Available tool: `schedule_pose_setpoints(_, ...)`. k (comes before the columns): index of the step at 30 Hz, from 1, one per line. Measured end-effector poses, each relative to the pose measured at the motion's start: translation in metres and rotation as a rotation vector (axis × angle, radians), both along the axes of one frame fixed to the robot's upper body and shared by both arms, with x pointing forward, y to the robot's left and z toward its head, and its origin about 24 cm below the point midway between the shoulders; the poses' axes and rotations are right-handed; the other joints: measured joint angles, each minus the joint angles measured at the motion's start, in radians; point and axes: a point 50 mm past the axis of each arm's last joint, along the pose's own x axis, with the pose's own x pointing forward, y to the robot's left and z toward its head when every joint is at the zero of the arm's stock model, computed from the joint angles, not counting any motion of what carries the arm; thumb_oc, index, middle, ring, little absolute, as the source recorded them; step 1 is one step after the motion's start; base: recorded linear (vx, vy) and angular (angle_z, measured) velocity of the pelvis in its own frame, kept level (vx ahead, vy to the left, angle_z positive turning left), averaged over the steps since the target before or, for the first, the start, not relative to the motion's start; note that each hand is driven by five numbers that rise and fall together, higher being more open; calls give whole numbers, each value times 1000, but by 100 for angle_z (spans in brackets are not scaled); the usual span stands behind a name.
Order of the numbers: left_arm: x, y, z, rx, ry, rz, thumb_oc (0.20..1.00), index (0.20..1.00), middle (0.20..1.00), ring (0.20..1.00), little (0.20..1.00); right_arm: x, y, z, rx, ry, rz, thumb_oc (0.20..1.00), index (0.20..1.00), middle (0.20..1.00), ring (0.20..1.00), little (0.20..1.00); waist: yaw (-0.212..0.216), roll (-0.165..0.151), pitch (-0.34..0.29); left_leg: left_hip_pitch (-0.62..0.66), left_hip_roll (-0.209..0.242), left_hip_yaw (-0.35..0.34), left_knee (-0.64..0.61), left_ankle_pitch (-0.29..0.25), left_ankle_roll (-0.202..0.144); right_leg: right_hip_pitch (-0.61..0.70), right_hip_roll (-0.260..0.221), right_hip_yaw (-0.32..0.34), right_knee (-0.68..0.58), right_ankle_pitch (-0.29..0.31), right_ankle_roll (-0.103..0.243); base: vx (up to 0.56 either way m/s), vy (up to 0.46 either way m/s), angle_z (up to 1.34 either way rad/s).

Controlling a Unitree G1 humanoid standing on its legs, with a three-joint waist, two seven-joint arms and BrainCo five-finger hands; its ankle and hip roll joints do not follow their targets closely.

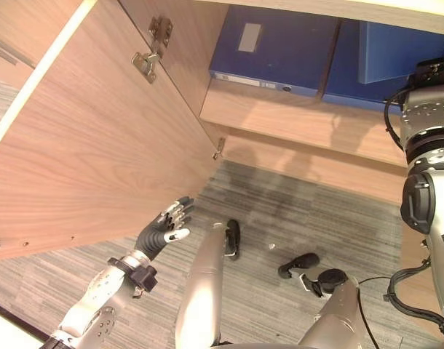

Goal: Put the empty folder in the office cabinet

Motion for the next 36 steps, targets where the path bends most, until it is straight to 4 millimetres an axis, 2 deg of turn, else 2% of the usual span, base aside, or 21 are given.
schedule_pose_setpoints(8, -2, 1, -2, 3, 14, 19, 1000, 1000, 1000, 1000, 1000, -1, 0, -2, 51, 5, -34, 200, 200, 200, 200, 200, 15, 3, -19, -15, -8, -20, -1, 6, -8, 6, -4, -19, 7, -12, 1, -1, 0, 6)
schedule_pose_setpoints(13, -1, -2, -7, 13, 36, 30, 1000, 1000, 1000, 1000, 1000, 7, 22, -9, 130, 38, -15, 200, 200, 200, 200, 200, 2, 4, -20, -18, -9, -21, -1, 7, -10, 5, -5, -20, 8, -14, 1, 0, 0, 0)
schedule_pose_setpoints(17, -4, 1, -12, 21, 59, 50, 1000, 1000, 1000, 1000, 1000, 7, 22, -10, 147, 48, -24, 200, 200, 200, 200, 200, 9, 4, -20, -21, -14, -21, -3, 7, -10, 2, -10, -21, 9, -15, 3, -1, 7, 2)
schedule_pose_setpoints(32, -2, 2, -11, 23, 54, 70, 1000, 1000, 1000, 1000, 1000, 5, 19, -10, 167, 44, -62, 200, 200, 200, 200, 200, 13, 12, -16, -36, -23, -22, -15, 7, -11, -15, -16, -24, 7, -19, 8, 0, 1, 0)
schedule_pose_setpoints(36, -2, 2, -11, 23, 55, 72, 1000, 1000, 1000, 1000, 1000, 4, 17, -11, 185, 43, -68, 200, 200, 200, 200, 200, 14, 27, -8, -40, -27, -22, -15, 8, -12, -17, -22, -24, 11, -21, 9, 0, 4, 2)
